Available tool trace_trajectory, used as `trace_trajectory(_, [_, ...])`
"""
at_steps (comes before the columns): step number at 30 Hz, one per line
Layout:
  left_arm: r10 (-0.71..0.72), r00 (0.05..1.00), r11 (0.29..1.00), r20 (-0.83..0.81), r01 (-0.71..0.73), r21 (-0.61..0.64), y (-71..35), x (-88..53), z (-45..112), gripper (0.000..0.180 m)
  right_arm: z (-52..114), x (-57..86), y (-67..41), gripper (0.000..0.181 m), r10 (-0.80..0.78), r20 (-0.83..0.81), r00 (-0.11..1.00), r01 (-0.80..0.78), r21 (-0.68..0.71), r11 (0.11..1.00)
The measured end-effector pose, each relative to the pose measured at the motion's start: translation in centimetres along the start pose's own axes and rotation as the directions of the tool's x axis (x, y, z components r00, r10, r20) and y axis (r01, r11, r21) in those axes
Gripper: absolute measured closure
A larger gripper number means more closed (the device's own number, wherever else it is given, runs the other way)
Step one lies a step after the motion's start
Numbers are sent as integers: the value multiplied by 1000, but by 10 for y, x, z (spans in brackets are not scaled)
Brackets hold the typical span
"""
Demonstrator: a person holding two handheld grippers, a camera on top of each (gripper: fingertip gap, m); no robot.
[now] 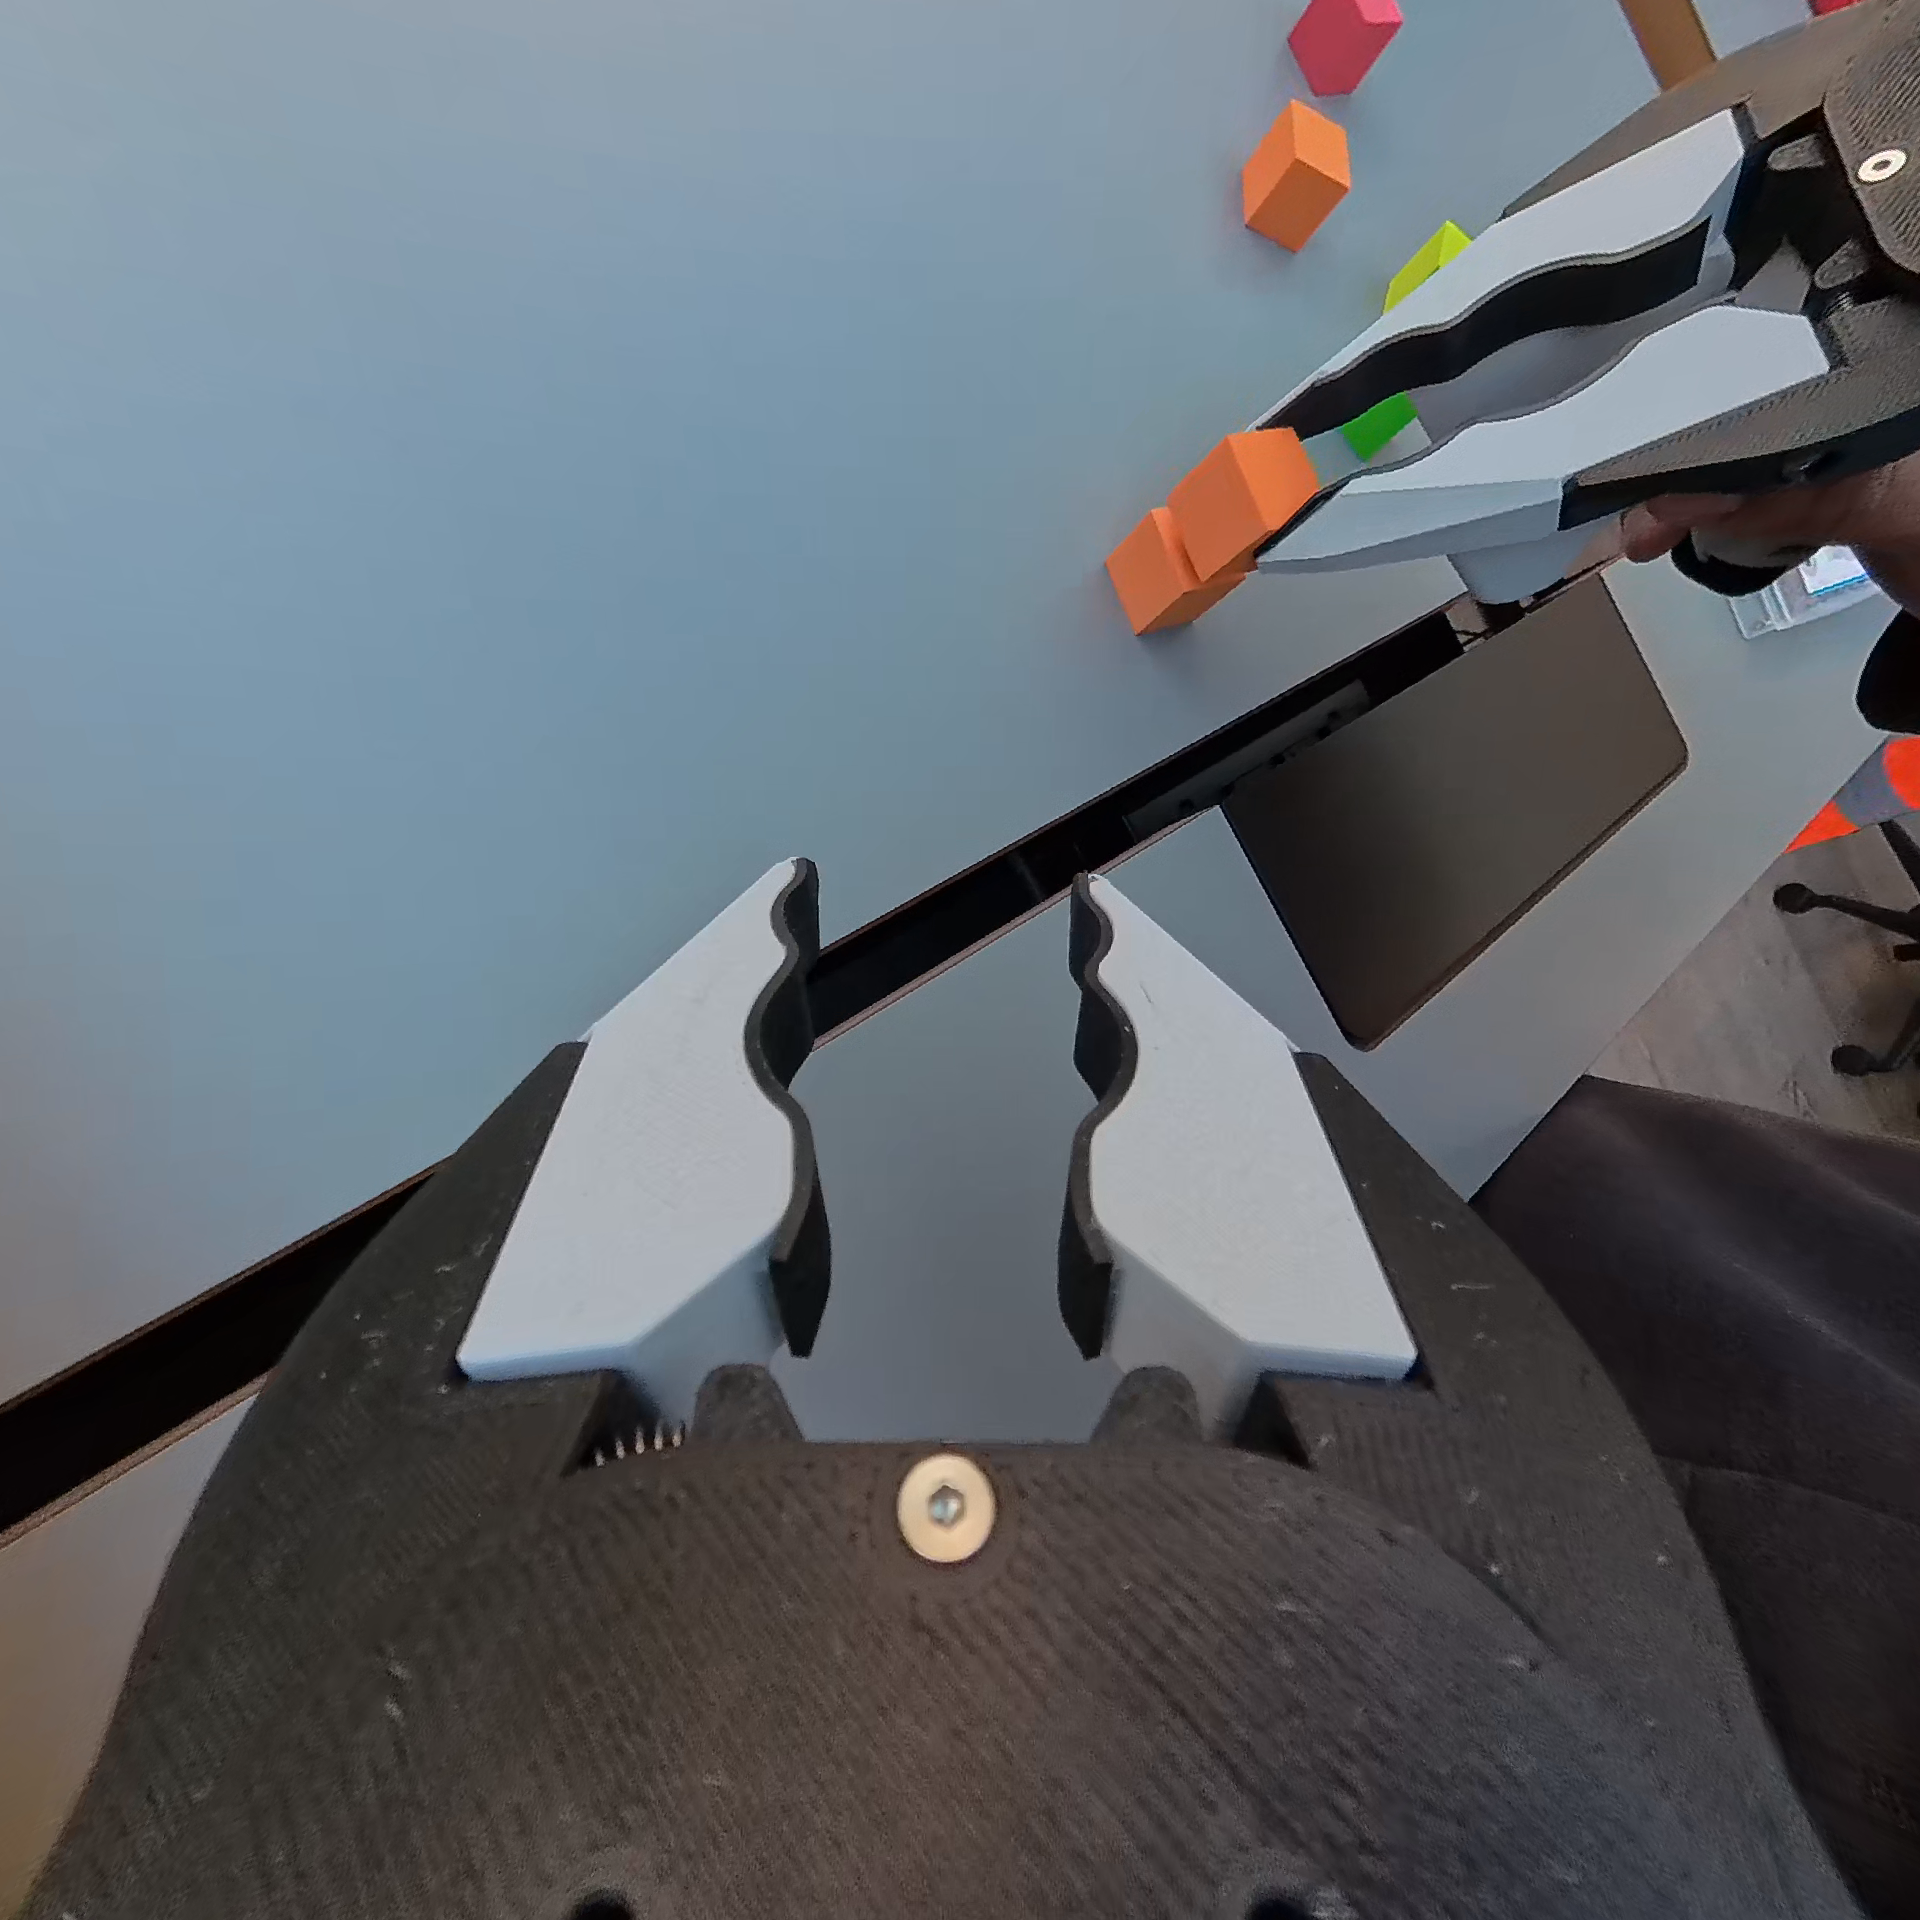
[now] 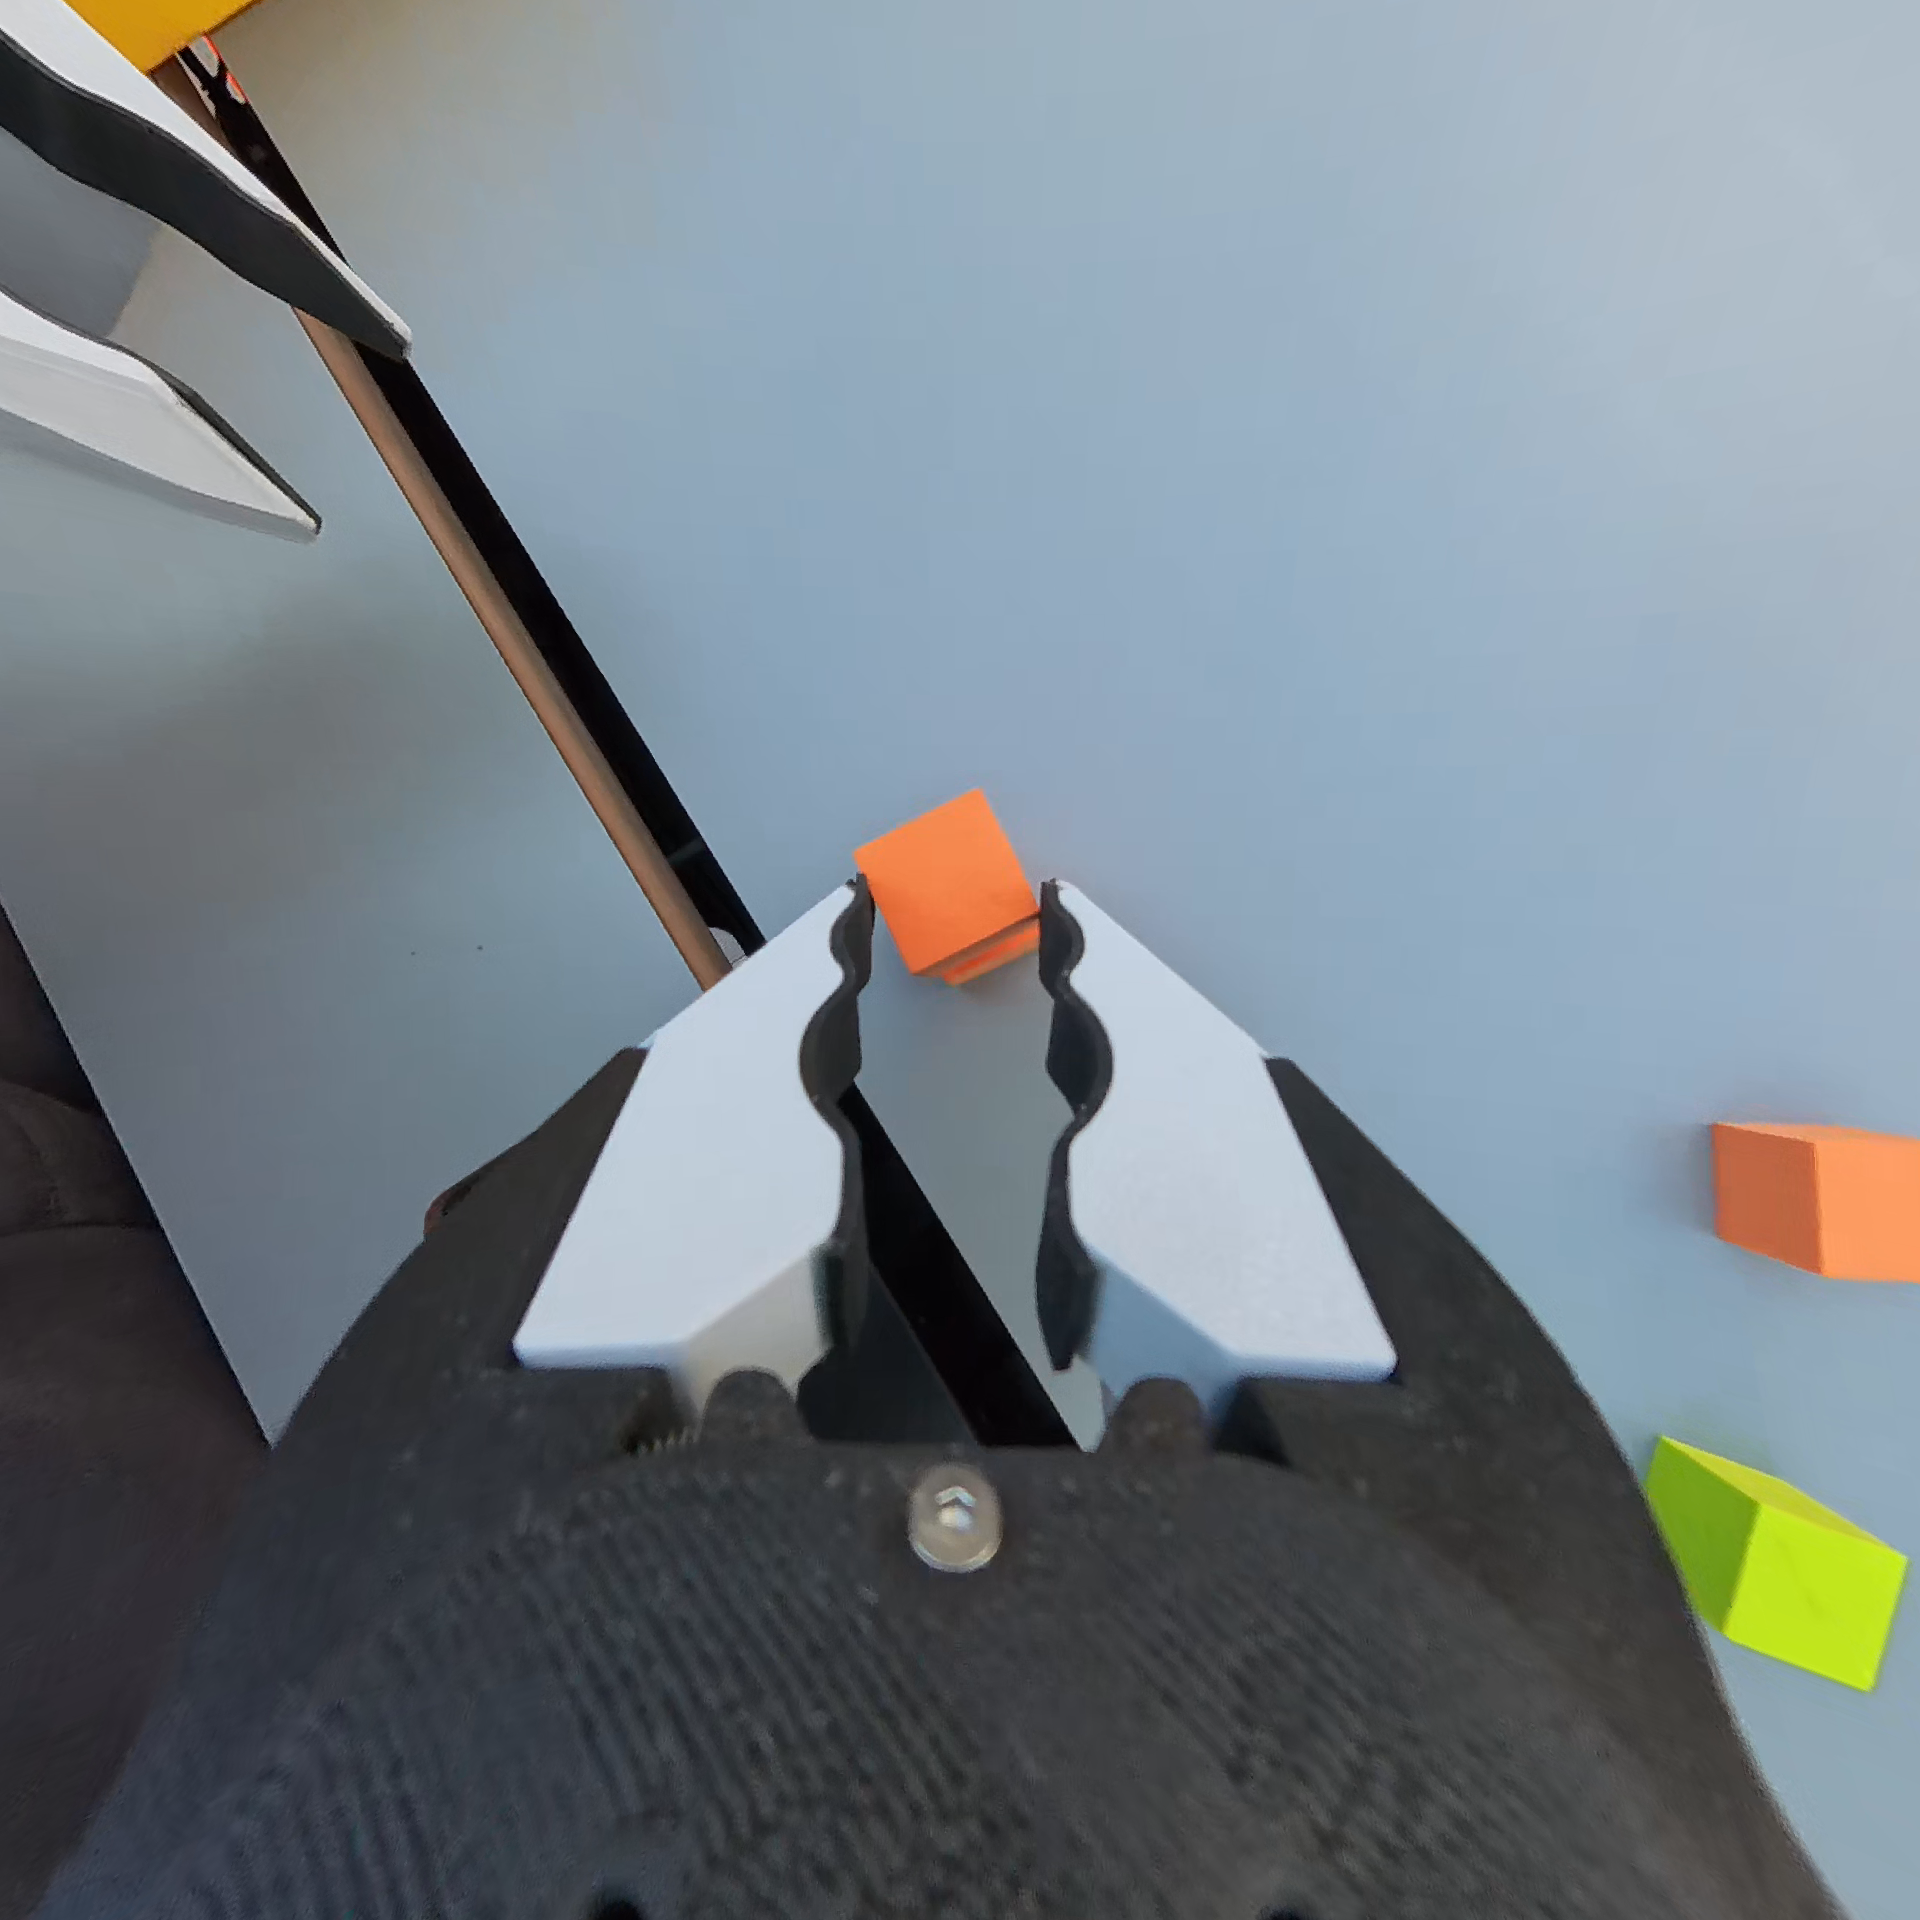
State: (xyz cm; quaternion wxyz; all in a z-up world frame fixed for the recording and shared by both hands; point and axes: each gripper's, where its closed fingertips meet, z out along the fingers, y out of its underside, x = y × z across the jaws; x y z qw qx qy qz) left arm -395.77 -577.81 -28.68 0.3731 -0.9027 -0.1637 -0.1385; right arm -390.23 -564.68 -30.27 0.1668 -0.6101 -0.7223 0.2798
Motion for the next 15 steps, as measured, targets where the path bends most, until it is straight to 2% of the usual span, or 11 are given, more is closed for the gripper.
trace_trajectory(3, [1, 1000, 1000, -3, -1, -3, -1, 1, 2, 134, 3, 1, 6, 150, -21, -9, 1000, 21, -36, 999])
trace_trajectory(15, [3, 1000, 1000, -14, -4, -13, -5, 3, 10, 134, 3, 2, 5, 150, -16, 14, 1000, 17, -29, 999])
